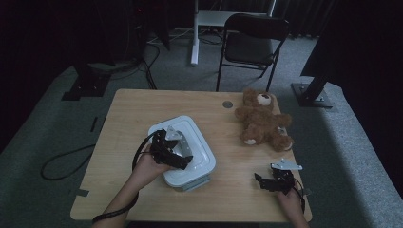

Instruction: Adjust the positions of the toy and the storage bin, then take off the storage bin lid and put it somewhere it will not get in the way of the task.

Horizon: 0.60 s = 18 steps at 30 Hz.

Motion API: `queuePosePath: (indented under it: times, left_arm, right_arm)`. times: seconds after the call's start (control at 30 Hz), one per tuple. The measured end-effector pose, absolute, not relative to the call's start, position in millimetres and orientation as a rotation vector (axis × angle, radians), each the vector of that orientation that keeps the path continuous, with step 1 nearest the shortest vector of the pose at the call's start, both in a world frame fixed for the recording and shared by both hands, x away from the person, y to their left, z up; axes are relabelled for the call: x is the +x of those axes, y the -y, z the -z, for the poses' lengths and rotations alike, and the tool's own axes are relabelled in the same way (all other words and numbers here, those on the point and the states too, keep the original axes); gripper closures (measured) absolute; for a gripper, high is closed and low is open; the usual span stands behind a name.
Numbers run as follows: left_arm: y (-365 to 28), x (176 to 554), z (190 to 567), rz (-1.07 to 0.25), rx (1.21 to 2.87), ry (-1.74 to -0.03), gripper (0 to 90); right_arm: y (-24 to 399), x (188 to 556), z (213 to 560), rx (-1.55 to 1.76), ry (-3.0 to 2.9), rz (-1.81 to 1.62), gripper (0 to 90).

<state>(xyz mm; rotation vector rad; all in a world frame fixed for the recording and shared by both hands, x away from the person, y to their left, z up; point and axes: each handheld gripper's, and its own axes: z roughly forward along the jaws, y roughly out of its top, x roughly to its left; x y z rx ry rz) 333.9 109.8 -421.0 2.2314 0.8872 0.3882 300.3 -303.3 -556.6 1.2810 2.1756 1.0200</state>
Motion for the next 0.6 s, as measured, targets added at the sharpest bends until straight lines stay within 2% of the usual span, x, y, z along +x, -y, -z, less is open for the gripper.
queuePosePath:
  times: [0.53,0.6]
  left_arm:
    - [-101.8,343.0,421.6,-0.356,2.217,-0.925,0.7]
    - [-102.1,342.9,421.2,-0.358,2.205,-0.931,5.3]
  right_arm:
    - [300.8,300.2,557.8,1.281,-2.198,-0.964,13.9]
    - [302.2,300.5,558.0,1.301,-2.195,-0.969,13.9]
